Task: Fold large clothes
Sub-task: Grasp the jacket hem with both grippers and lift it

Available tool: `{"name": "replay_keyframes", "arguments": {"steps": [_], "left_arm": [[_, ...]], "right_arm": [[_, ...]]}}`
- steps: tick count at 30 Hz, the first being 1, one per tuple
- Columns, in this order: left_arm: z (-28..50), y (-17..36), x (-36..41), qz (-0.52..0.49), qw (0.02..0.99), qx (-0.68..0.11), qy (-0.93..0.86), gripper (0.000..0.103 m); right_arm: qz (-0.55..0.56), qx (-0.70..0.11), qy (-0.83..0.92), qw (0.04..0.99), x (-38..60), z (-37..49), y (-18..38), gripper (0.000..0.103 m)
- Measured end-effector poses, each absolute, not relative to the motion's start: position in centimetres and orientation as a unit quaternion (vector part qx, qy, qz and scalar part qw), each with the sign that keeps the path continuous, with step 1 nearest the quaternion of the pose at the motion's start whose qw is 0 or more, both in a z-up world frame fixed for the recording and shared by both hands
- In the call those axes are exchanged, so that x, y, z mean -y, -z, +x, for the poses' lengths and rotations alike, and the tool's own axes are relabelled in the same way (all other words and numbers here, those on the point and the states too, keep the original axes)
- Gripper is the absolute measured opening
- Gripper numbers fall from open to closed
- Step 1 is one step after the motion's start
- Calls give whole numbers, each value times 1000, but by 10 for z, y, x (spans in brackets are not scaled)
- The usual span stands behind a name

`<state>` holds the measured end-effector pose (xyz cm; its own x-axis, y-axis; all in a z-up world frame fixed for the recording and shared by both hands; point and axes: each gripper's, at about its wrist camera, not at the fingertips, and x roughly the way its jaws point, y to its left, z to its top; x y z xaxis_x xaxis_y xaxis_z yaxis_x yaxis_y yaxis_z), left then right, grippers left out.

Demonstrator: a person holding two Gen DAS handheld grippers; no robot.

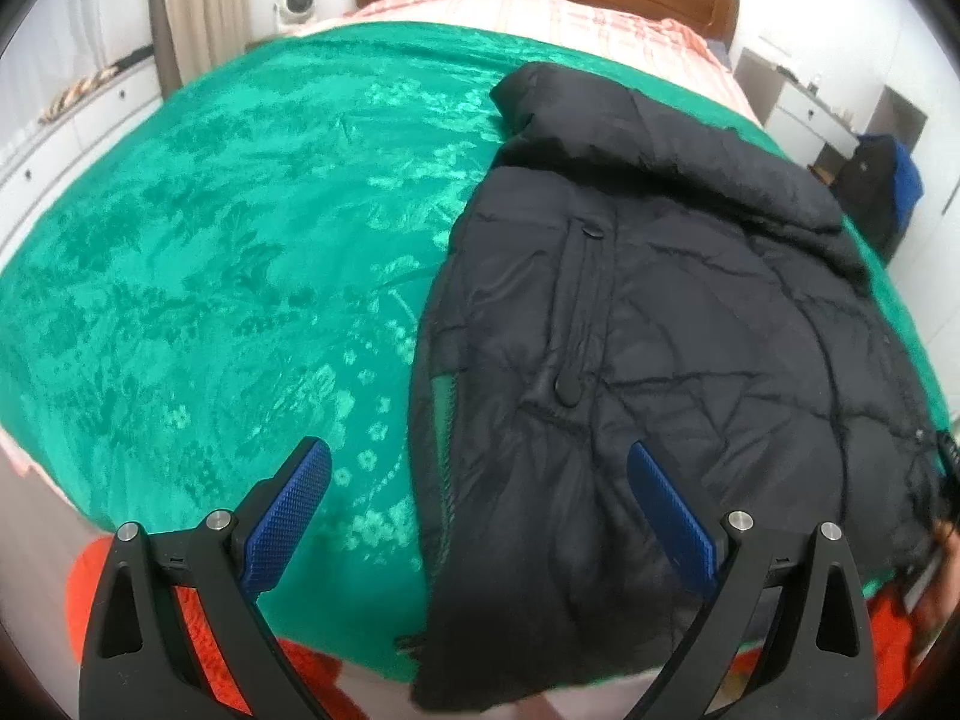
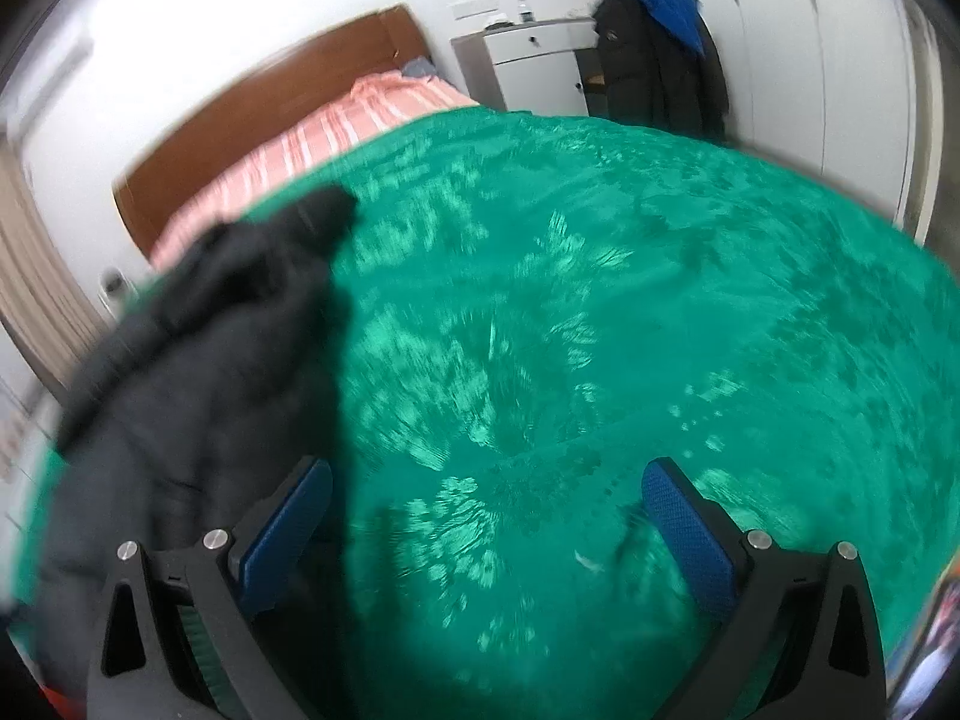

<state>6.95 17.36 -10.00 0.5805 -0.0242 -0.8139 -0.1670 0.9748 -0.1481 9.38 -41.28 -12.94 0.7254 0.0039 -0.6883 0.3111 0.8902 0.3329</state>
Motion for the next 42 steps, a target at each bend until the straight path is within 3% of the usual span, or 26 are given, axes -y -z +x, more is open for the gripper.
{"name": "replay_keyframes", "arguments": {"steps": [6,12,13,16,18,19,21,23,31,35,38,42], "left_arm": [[60,120,-186,-134,859,-494,34,100],[66,142,-168,-95,852,-513,47,100],[66,141,-165,-96,852,-512,51,100],[61,138,-153,-105,846,-514,96,96],[57,138,-144,-70,849,-517,88,68],[54,137,-142,-48,853,-514,81,60],[51,133,-148,-55,854,-511,81,29],[49,124,-160,-93,850,-511,90,21],[-8,88,-167,-109,819,-541,156,18],[-39,60,-174,-131,811,-541,177,17],[-33,18,-188,-177,824,-500,199,17],[35,-50,-201,-191,865,-409,218,19]], "right_arm": [[284,-426,-66,857,419,74,102,102],[231,-510,-190,806,370,57,116,102],[216,-524,-195,800,361,59,122,99],[208,-549,-215,780,347,63,133,74],[176,-552,-193,792,345,66,129,49],[172,-551,-188,794,347,67,126,34],[196,-541,-191,795,356,66,118,28],[191,-531,-195,802,361,61,104,24],[182,-533,-225,795,381,5,57,22],[258,-519,-252,775,401,-21,40,22],[295,-462,-282,787,417,-11,0,22],[281,-385,-325,817,415,58,-58,21]]}}
